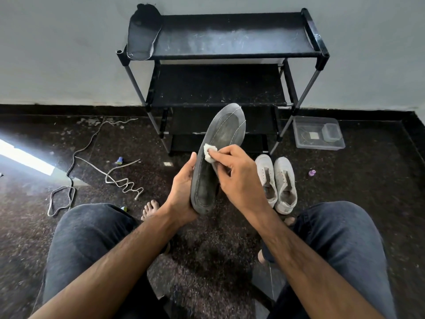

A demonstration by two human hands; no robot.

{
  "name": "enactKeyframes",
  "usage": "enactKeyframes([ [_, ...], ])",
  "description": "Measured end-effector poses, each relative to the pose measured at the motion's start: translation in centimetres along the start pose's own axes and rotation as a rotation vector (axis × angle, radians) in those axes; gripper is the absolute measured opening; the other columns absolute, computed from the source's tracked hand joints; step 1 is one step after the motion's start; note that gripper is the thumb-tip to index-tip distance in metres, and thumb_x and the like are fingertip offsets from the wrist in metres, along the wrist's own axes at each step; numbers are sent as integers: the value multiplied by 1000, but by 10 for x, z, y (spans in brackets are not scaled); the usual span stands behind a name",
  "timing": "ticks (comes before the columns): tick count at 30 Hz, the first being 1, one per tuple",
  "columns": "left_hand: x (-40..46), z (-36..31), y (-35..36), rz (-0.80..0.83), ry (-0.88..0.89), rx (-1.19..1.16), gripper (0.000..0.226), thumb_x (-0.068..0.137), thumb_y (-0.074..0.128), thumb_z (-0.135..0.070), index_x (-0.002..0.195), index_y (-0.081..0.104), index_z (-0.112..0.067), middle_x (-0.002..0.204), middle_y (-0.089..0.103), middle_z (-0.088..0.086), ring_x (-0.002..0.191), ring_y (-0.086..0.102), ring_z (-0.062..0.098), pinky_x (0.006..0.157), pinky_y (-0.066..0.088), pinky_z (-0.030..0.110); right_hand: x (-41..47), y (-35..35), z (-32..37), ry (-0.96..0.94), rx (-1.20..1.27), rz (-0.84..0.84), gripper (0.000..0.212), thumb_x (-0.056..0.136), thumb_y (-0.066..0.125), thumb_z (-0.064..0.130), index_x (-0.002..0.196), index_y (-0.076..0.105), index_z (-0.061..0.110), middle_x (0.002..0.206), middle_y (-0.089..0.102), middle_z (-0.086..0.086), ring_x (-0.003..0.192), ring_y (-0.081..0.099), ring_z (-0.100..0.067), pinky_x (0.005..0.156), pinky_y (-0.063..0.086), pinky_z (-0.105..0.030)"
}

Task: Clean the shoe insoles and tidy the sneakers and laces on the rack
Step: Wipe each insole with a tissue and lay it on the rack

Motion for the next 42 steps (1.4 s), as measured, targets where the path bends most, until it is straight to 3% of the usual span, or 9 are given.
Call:
enactKeyframes([
  [4, 2, 2, -3, -30, 3, 20, 76, 99, 32, -69, 114, 75, -8, 121, 71, 21, 112, 71, 29, 99, 57, 39, -12, 17, 15, -100, -27, 157, 32, 93, 64, -4, 122, 72, 5, 106, 61, -3, 101, 62, -17, 93, 54, -31],
  [7, -2, 0, -6, -9, -34, 46, 98, 91, 26, -82, 134, 63, -3, 141, 58, 28, 134, 57, 37, 116, 41, 49, -27, 29, 26, -142, 29, 262, 33, 94, 61, -3, 123, 72, 6, 108, 61, -2, 103, 61, -18, 94, 53, -31],
  [12, 2, -3, -11, 22, 47, -70, 91, 93, 23, -81, 145, 55, -14, 149, 54, 20, 139, 48, 46, 120, 23, 68, -36, 31, 25, -52, 171, 362, 30, 95, 59, -1, 121, 73, 7, 107, 62, 2, 100, 66, -16, 92, 56, -35],
  [18, 8, -6, -11, 4, 55, -56, 92, 95, 22, -79, 157, 35, -12, 154, 46, 22, 140, 45, 48, 121, 29, 59, -34, 22, 17, 98, 377, 556, 20, 90, 72, 2, 106, 80, 9, 100, 70, 4, 90, 69, -15, 83, 59, -39],
  [21, 5, -8, -7, -32, 62, -2, 85, 99, 27, -73, 149, 48, -7, 141, 59, 22, 129, 60, 37, 111, 48, 46, -15, 6, 7, 114, 377, 400, 23, 88, 73, 2, 109, 78, 11, 99, 70, 5, 80, 64, -19, 65, 57, -33],
  [24, 1, -7, 0, -26, 64, 37, 75, 102, 33, -63, 140, 57, -3, 123, 69, 16, 108, 68, 26, 92, 58, 36, -4, -5, 4, 36, 164, 150, 27, 91, 71, 2, 116, 76, 10, 102, 68, 3, 93, 65, -9, 82, 56, -20],
  [29, 2, -5, -14, -57, -14, 1, 79, 101, 33, -66, 137, 62, -2, 145, 57, 23, 135, 56, 35, 117, 41, 46, -27, 29, 26, -128, 89, 353, 33, 92, 63, -6, 120, 74, 5, 108, 64, -2, 104, 63, -12, 97, 53, -28],
  [35, 6, -13, -14, -77, 28, -58, 71, 104, 30, -62, 150, 46, -12, 144, 57, 24, 130, 61, 36, 101, 55, 46, -32, 17, 22, -55, 272, 570, 32, 83, 66, -10, 104, 81, 9, 99, 71, 4, 89, 66, -9, 75, 52, -19],
  [42, 1, -16, 0, -46, 92, -42, 74, 103, 30, -63, 140, 57, -4, 134, 66, 19, 120, 68, 28, 95, 59, 35, -9, 7, 10, -29, 72, 167, 32, 89, 69, -5, 117, 76, 9, 103, 67, 2, 97, 64, -8, 88, 56, -23],
])
Point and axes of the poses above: each hand's wrist, its own x-axis towards the middle knuckle, its own y-axis out of the palm, z = x × y, the point moved 7 cm from there along x, towards the middle knuckle
